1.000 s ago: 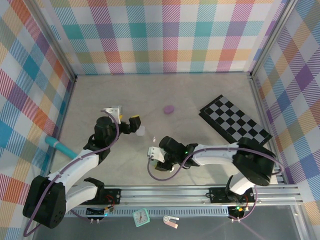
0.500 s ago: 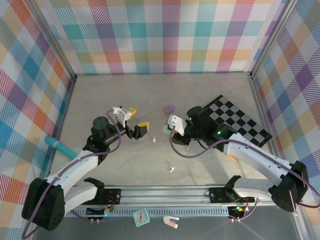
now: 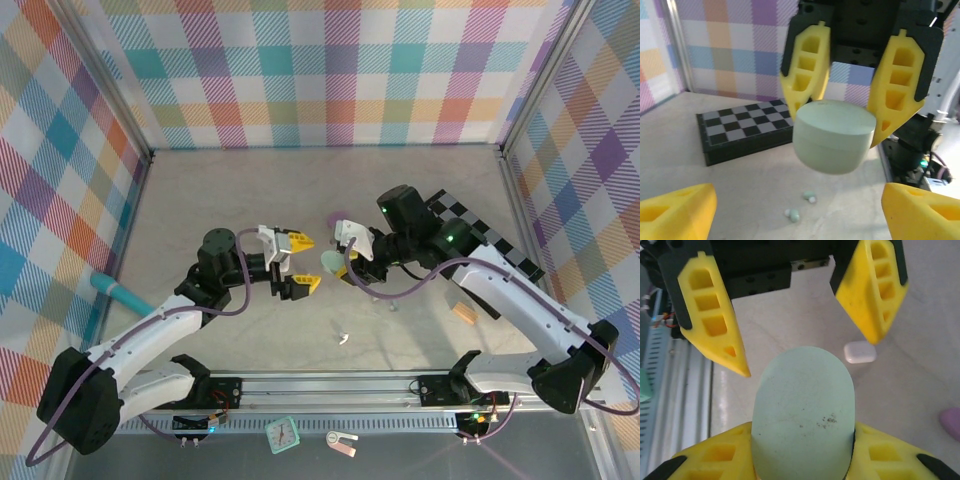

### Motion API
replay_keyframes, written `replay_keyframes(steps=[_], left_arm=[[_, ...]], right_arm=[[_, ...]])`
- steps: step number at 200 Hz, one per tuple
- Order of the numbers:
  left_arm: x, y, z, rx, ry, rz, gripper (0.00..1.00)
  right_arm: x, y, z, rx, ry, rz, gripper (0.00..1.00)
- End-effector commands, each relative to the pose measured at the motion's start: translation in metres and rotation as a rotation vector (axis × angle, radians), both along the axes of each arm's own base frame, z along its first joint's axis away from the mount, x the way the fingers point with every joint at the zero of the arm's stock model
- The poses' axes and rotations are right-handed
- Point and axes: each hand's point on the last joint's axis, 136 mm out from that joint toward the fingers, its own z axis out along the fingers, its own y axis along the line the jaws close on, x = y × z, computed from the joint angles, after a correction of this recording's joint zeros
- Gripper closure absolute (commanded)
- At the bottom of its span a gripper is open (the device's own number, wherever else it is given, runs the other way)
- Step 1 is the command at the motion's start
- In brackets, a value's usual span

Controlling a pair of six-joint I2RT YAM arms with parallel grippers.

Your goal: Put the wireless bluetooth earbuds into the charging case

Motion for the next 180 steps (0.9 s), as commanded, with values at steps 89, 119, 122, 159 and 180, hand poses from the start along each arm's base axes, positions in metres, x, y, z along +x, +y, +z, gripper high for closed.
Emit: replay_keyframes(steps=[89,119,122,159,180], left_arm=[[-0.034,-0.021,0.018,-0.037,-0.021,-0.186,0.37],[-0.037,-0.020,0.020,-0.041,-0.021,-0.194,0.41],[-0.037,-0.020,0.020,-0.041,-0.020,-0.195,0.41],[-0.038,-0.022,0.026,-0.058,-0.019,-0.200,0.44],[-0.037,-0.022,0.026,-0.061,-0.015,-0.200,0.48]], right_arm=[[-0.013,0.014,0.008,0.052,0.036,0.104,0.68],[-0.014,0.015,0.007,0.050,0.033,0.107,0.68],[-0.013,0.015,0.007,0.050,0.033,0.107,0.68],[-0.016,0.016,0.007,0.052,0.029,0.121,0.68],[-0.016,0.017,0.008,0.055,0.028,0.121,0.68]])
